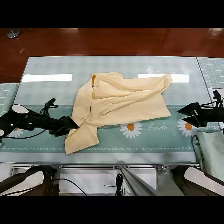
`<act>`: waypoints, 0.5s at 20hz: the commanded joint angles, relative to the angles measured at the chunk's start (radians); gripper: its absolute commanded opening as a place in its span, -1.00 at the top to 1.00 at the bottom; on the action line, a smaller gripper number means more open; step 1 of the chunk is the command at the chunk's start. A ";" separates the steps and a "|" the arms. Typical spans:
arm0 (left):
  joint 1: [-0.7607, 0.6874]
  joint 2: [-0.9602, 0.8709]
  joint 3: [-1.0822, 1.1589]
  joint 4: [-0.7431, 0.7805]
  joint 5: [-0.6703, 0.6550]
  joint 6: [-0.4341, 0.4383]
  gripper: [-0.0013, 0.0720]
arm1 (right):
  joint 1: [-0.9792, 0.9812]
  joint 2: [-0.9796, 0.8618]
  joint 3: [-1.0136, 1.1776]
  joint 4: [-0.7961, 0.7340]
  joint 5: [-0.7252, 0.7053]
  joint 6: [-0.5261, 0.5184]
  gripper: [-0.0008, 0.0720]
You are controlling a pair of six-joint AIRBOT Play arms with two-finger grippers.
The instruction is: Fold the shirts.
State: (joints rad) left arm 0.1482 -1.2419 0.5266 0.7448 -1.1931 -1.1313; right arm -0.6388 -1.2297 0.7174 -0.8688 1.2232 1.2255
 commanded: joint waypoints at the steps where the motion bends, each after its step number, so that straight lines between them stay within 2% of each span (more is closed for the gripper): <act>1: -0.124 -0.041 -0.004 -0.087 0.102 0.039 -0.57 | -0.001 0.001 -0.007 0.007 -0.001 -0.002 -0.72; 2: -0.146 -0.057 0.005 -0.087 0.101 0.039 0.74 | -0.001 0.000 -0.007 0.004 0.000 0.000 -0.72; 3: -0.157 -0.064 0.017 -0.087 0.101 0.042 0.90 | 0.008 0.000 -0.007 -0.021 0.001 0.000 -0.72; 6: -0.147 -0.064 0.044 -0.087 0.084 0.042 0.90 | 0.079 -0.001 -0.007 -0.119 -0.011 0.045 -0.72; 10: -0.144 -0.062 0.065 -0.088 0.074 0.042 0.90 | 0.185 -0.030 -0.007 -0.104 -0.089 0.072 -0.72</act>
State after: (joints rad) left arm 0.0082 -1.3014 0.5770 0.6640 -1.1156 -1.0908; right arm -0.5190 -1.2400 0.7101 -0.9611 1.1786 1.2736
